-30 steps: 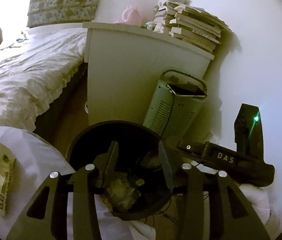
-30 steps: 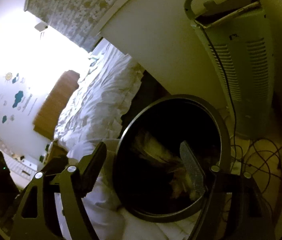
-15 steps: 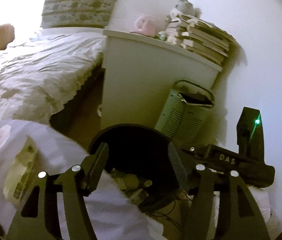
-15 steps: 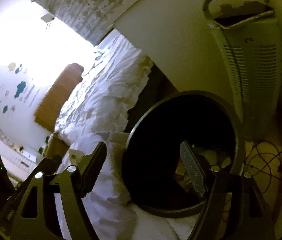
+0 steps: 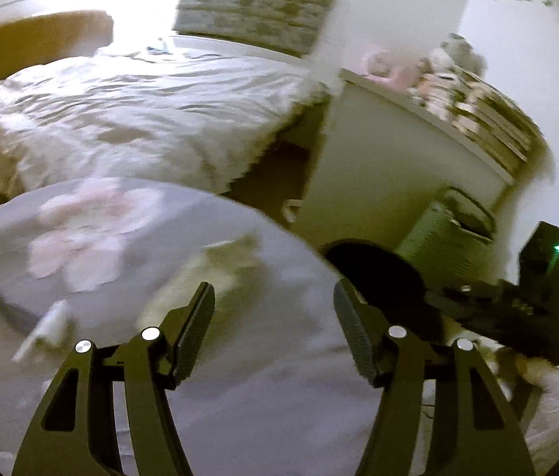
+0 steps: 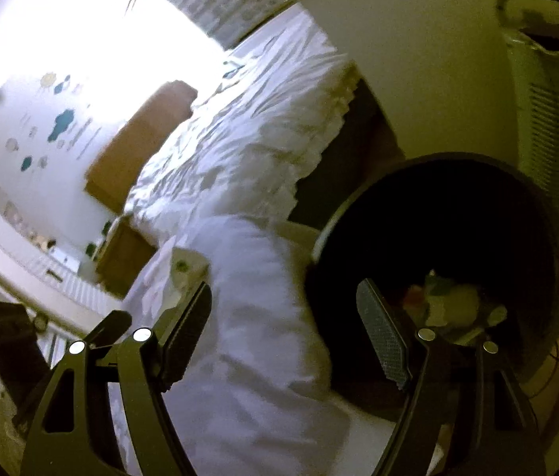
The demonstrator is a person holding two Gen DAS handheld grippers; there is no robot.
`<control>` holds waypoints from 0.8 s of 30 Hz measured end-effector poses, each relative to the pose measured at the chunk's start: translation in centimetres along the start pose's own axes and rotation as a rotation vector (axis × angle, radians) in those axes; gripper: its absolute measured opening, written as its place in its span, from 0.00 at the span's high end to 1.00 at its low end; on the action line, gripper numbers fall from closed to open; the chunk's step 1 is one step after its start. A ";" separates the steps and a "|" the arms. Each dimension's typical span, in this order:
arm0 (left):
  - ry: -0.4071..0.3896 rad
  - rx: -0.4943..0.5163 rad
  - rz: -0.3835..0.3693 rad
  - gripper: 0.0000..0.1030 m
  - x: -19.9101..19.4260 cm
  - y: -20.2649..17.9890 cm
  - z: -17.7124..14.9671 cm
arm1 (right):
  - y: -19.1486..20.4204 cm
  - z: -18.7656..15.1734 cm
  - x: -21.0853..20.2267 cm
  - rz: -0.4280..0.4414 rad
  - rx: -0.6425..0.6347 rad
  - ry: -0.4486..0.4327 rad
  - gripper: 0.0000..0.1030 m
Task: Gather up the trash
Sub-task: 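Grasp the white spray bottle with the left tool while the right tool grasps the snack wrapper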
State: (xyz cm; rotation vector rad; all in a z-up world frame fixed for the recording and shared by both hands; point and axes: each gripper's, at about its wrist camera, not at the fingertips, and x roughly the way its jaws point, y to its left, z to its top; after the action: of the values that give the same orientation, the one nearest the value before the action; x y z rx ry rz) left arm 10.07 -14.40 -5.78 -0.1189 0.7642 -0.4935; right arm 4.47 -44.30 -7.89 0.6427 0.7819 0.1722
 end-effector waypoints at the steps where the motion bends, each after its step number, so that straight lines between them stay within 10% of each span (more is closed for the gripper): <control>1: -0.002 -0.009 0.031 0.39 -0.3 1.4 -0.2 | 0.6 -0.2 0.3 0.005 -0.010 0.007 0.27; 9: 0.047 0.014 0.183 0.41 -1.2 9.1 -1.4 | 6.6 -0.7 4.1 0.060 -0.125 0.084 0.27; 24: 0.160 0.133 0.187 0.62 1.0 12.9 -2.0 | 14.4 -2.1 15.7 -0.041 -0.324 0.258 0.29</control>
State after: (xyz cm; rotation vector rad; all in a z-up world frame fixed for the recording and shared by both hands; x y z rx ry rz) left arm 14.30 -3.36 -11.46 0.1161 0.8873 -0.3772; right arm 15.33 -25.95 -9.83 0.2998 0.9896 0.3410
